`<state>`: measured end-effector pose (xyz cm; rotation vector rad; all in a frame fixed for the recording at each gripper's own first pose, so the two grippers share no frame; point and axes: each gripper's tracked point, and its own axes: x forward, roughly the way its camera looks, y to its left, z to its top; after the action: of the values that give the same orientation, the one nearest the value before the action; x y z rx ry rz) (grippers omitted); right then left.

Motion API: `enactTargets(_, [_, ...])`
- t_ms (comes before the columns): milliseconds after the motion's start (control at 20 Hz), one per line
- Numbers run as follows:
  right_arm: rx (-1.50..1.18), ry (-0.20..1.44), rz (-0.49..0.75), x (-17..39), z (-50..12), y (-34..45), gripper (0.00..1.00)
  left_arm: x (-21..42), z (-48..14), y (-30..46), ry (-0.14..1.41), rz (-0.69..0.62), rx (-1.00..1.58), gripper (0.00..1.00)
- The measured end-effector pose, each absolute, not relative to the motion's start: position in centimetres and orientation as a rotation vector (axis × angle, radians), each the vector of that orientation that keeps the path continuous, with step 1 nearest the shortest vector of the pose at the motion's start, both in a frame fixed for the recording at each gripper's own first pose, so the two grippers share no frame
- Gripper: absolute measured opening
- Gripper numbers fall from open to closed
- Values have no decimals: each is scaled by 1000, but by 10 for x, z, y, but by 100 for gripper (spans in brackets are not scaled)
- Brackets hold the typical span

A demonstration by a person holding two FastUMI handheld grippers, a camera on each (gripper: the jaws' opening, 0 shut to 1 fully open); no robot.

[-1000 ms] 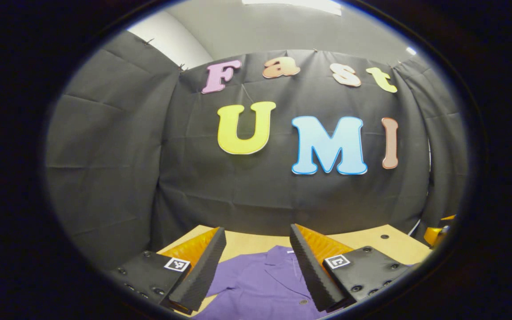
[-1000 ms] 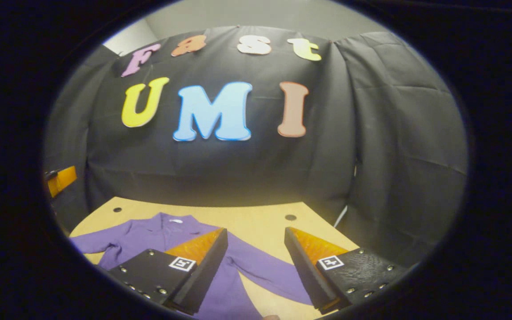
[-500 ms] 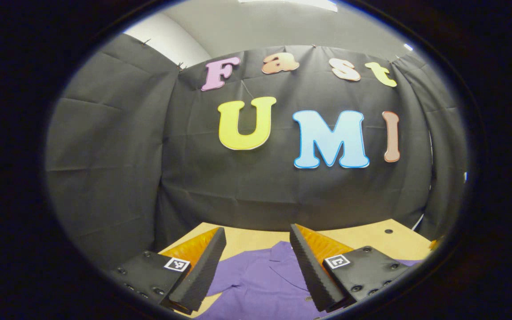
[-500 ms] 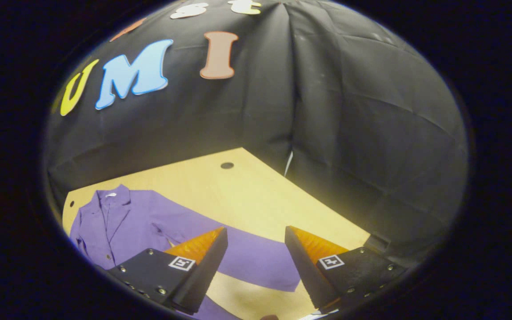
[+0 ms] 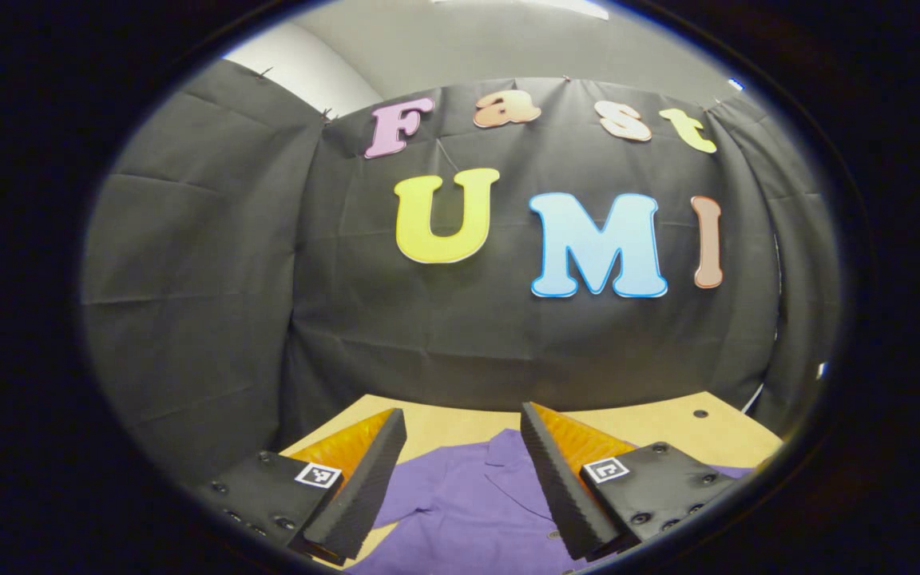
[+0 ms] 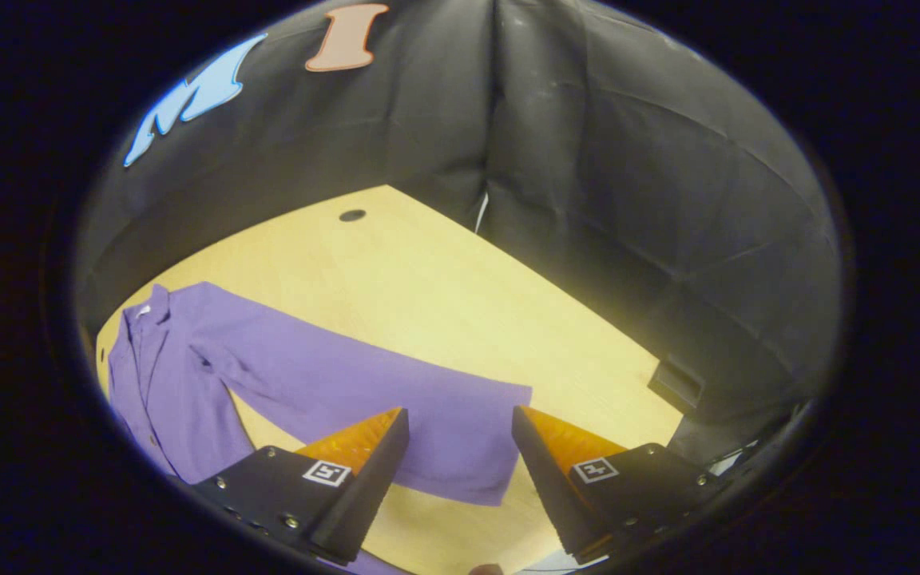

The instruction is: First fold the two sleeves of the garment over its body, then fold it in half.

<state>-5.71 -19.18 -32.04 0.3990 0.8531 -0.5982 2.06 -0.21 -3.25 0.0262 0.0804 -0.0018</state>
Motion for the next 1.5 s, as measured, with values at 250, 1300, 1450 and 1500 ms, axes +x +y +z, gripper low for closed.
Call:
enactTargets(250, [486, 917, -605, -61, -349, -193, 86, 17, -36, -2, 89, 2, 40, 96])
enactTargets(1300, [507, 911, -466, -37, -360, -178, 18, 5, -40, 1, 88, 12, 9, 96])
enactTargets(1450, [590, 851, -449, -36, -355, -177, 4, 2, -41, 7, 89, 24, -3, 92])
enactTargets(1500, [600, 835, -447, -34, -355, -180, 4, 2, -43, 9, 92, 26, -4, 94])
